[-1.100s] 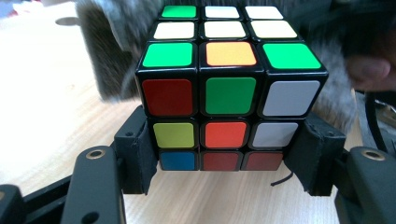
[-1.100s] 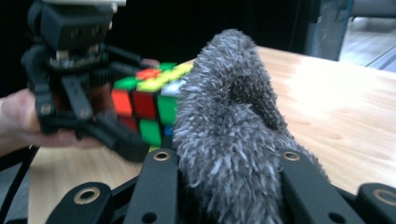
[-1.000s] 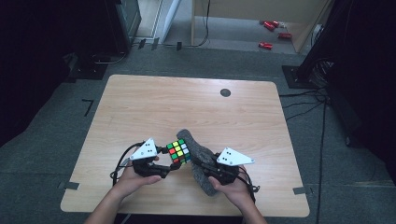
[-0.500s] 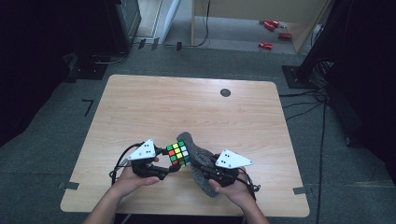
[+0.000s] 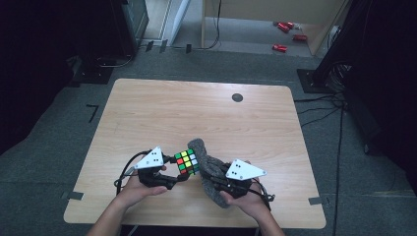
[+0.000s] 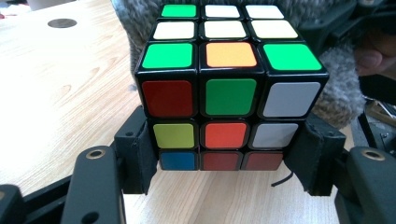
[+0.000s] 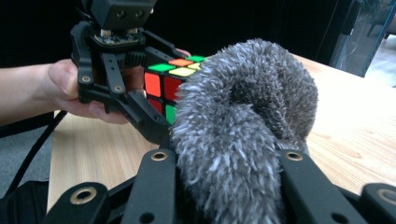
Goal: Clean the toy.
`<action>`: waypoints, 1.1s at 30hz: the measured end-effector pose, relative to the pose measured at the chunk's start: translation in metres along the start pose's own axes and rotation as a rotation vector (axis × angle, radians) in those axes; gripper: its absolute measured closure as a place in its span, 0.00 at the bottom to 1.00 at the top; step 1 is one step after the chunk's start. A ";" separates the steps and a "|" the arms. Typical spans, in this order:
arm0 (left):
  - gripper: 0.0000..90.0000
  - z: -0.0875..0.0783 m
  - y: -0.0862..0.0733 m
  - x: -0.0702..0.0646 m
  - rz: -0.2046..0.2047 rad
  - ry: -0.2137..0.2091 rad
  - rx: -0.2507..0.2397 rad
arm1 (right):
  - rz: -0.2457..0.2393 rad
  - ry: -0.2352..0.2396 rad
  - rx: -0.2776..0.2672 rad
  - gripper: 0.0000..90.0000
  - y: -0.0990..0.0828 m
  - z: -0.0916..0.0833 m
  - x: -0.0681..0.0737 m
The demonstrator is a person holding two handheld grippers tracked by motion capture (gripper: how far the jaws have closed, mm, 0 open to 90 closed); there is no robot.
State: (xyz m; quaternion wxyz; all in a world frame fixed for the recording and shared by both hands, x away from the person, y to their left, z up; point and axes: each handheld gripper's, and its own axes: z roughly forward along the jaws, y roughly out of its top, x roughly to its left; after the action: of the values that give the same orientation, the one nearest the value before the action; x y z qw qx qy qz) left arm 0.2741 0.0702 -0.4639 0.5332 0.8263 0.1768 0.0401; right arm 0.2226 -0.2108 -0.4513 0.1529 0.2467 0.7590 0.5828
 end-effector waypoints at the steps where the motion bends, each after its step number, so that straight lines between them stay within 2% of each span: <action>1: 0.39 0.000 0.000 0.000 0.002 0.005 0.000 | 0.002 0.002 -0.001 0.79 0.000 0.000 0.000; 3: 0.39 -0.001 0.001 0.000 0.001 0.016 0.000 | 0.001 0.003 0.001 0.79 -0.001 0.000 -0.001; 5: 0.39 -0.003 0.001 0.004 -0.022 0.039 -0.005 | 0.003 0.010 0.021 0.78 -0.004 0.004 0.000; 11: 0.39 -0.001 0.000 0.003 -0.014 0.018 0.009 | -0.011 0.022 0.018 0.78 0.000 0.003 0.003; 13: 0.39 0.001 -0.001 0.001 -0.003 -0.004 0.017 | 0.011 0.030 -0.004 0.78 0.001 -0.001 0.000; 16: 0.39 0.001 -0.001 0.000 0.002 -0.009 0.019 | 0.021 0.035 -0.007 0.78 0.000 -0.001 -0.003; 18: 0.39 0.000 0.000 0.001 -0.005 0.004 0.013 | 0.065 0.069 -0.002 0.77 -0.004 0.001 -0.008; 20: 0.39 -0.002 0.001 0.003 -0.015 0.014 0.006 | 0.069 0.069 0.016 0.77 -0.006 0.003 -0.009; 22: 0.39 -0.002 0.001 0.003 -0.018 0.017 0.004 | 0.052 0.065 0.026 0.77 -0.007 0.005 -0.006; 26: 0.39 -0.001 0.000 0.002 -0.010 -0.003 0.010 | 0.015 0.044 0.024 0.77 -0.001 0.003 -0.001; 33: 0.39 0.004 -0.002 -0.001 0.012 0.000 0.034 | 0.053 0.046 0.002 0.75 0.001 0.000 -0.006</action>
State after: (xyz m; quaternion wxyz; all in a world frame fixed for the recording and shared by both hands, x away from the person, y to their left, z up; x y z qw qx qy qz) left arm 0.2735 0.0675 -0.4670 0.5187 0.8364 0.1728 0.0403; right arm 0.2275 -0.2144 -0.4510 0.1196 0.2534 0.7561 0.5914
